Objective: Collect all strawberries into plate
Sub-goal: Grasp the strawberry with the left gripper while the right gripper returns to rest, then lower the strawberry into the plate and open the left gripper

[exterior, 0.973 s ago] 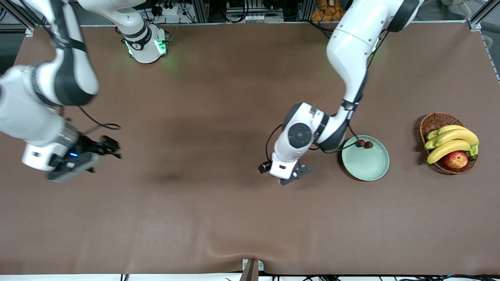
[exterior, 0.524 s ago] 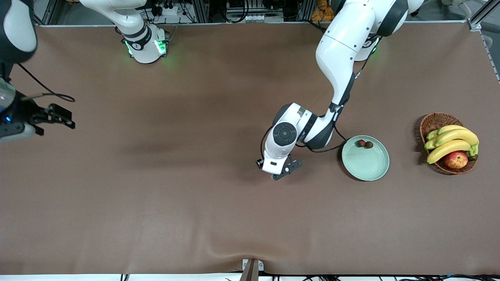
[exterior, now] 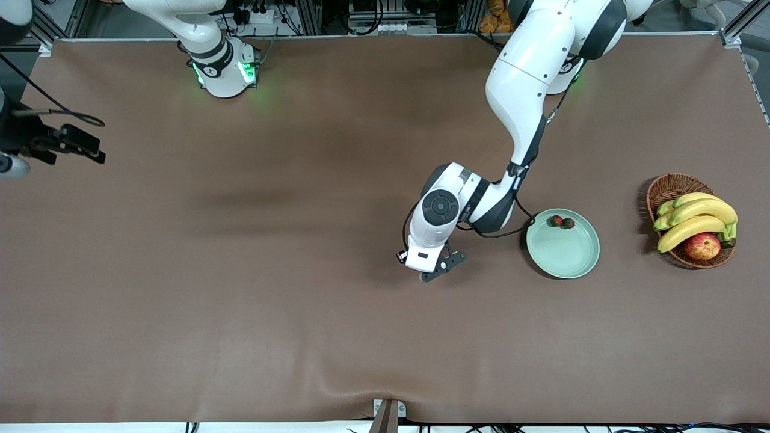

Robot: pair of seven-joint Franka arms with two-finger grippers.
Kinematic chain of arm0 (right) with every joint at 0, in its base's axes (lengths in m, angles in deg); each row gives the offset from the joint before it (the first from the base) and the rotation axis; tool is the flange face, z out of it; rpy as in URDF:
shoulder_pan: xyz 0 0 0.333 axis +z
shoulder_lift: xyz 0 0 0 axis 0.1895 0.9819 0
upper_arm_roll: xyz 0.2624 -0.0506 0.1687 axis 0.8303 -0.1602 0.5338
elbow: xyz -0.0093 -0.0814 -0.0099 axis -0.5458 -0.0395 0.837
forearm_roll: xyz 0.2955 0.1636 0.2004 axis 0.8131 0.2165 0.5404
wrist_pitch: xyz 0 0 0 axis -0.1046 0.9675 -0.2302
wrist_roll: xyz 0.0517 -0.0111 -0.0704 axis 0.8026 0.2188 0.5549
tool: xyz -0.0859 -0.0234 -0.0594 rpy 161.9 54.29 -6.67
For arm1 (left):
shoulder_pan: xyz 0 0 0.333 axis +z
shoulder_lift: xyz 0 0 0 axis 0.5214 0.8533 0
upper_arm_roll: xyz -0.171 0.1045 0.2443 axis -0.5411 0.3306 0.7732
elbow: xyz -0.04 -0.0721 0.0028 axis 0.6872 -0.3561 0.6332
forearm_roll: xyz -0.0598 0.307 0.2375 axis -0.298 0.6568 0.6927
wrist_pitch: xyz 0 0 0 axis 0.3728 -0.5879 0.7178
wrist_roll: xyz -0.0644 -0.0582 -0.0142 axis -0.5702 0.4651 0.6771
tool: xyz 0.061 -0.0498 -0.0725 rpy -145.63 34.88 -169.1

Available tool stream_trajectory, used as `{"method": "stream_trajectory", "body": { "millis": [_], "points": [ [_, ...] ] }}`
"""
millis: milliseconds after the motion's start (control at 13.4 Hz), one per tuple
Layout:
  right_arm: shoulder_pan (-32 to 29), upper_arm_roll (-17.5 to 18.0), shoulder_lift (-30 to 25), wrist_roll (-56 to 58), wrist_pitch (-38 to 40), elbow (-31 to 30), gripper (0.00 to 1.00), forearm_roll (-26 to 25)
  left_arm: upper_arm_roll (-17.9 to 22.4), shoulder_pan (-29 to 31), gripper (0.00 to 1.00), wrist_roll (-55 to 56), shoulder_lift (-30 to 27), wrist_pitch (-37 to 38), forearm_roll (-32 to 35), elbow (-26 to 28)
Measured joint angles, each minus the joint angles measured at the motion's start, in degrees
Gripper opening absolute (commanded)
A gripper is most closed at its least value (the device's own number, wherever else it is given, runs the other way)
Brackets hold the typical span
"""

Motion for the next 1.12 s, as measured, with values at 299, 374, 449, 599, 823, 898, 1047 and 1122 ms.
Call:
{"method": "stream_trajectory", "body": {
  "millis": [299,374,449,599,823,898,1047,1122],
  "points": [
    [-0.50,0.00,-0.25,-1.80,2.38,3.81,1.00,-0.03,0.71,1.12,0.00,-0.73,-1.01,-1.08,2.76,-1.71],
    [-0.50,0.01,-0.26,-2.81,3.12,4.92,1.00,-0.02,0.84,2.57,0.00,-2.18,-2.16,-1.07,3.39,-2.08],
    [-0.50,0.11,-0.26,-3.83,3.68,5.74,1.00,-0.02,0.86,4.41,0.00,-4.55,-3.57,-0.91,3.53,-2.30],
    [-0.51,0.20,-0.23,-5.09,4.88,6.22,1.00,0.04,0.84,8.62,0.00,-11.39,-6.84,0.90,3.56,-2.33],
    [-0.51,0.35,0.12,-6.91,5.46,6.22,1.00,0.42,0.66,14.32,0.00,-20.58,-11.09,6.09,3.56,-2.28],
    [-0.51,0.39,0.25,-7.30,5.45,6.22,1.00,0.82,0.64,15.91,0.00,-23.50,-12.21,8.68,3.56,-2.24],
    [-0.51,0.39,0.69,-7.33,5.25,6.22,1.00,1.27,0.61,19.13,0.00,-29.10,-13.79,14.40,3.56,-2.00],
    [-0.51,0.38,1.02,-7.33,5.08,6.23,1.00,1.31,0.61,20.77,0.00,-30.59,-14.17,16.87,3.56,-1.45]
  ]
}}
